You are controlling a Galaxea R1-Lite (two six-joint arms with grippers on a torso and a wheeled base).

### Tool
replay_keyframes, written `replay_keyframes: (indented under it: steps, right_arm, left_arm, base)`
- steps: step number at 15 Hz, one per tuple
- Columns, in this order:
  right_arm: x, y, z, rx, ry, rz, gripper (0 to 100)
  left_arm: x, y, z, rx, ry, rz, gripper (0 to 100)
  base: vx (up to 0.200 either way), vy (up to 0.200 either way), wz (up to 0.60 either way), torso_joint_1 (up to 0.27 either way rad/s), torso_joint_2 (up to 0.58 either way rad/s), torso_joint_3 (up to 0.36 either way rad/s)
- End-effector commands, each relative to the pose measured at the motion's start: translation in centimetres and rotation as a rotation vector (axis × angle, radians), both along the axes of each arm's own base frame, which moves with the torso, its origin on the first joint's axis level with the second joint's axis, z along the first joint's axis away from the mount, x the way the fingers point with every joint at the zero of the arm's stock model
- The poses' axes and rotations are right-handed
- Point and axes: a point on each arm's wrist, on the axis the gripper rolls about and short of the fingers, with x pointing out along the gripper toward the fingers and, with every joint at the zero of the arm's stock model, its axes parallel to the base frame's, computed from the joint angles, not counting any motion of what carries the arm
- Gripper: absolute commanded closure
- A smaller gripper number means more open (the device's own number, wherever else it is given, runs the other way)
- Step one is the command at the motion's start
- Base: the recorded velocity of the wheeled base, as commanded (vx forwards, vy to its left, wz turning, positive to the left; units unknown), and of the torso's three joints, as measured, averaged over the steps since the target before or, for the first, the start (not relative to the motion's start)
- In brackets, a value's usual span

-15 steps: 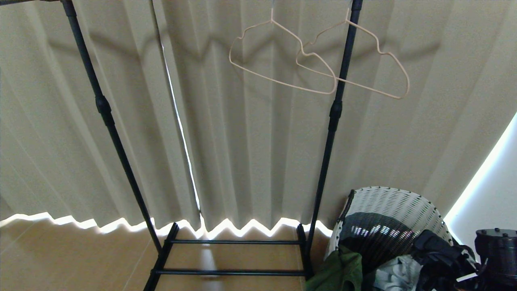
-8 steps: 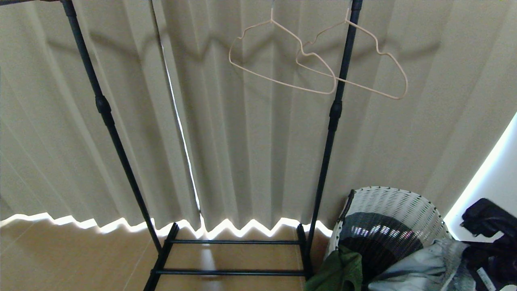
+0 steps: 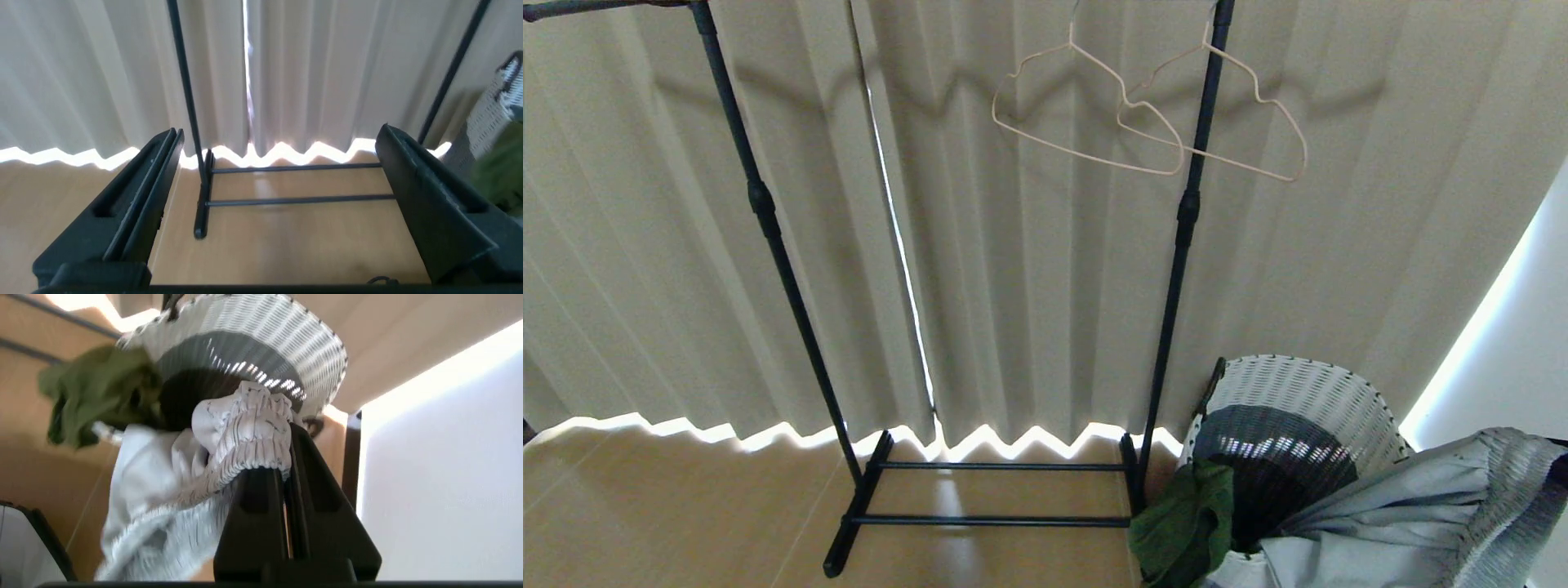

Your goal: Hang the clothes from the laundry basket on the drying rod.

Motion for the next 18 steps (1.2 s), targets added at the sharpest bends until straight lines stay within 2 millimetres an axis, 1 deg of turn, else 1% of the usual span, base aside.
replay_keyframes:
  steps: [1, 6, 17, 18]
  right_arm:
    - [-0.38, 0.04, 0.0, -0.002, -0.013, 0.002, 100]
    - [-0.37, 0.04, -0.05, -0.002, -0.015, 0.002, 100]
    - [-0.43, 0.16, -0.05, -0.001, -0.018, 0.014, 100]
    - [-0.48, 0.16, -0.01, -0.003, -0.021, 0.015, 100]
  left_arm:
    - [0.0, 0.0, 0.0, 0.0, 0.0, 0.0, 0]
    - [0.0, 0.0, 0.0, 0.0, 0.0, -0.001, 0]
    - [0.0, -0.01, 0.0, 0.0, 0.0, -0.003, 0]
    - [0.0, -0.01, 0.0, 0.0, 0.0, -0.003, 0]
  base:
    - [-0.2, 0.0, 0.0, 0.002, 0.0, 0.007]
    - [-0.2, 0.0, 0.0, 0.002, 0.0, 0.001]
    - [0.0, 0.0, 0.0, 0.0, 0.0, 0.0]
    - [0.0, 0.2, 0.0, -0.002, 0.0, 0.002]
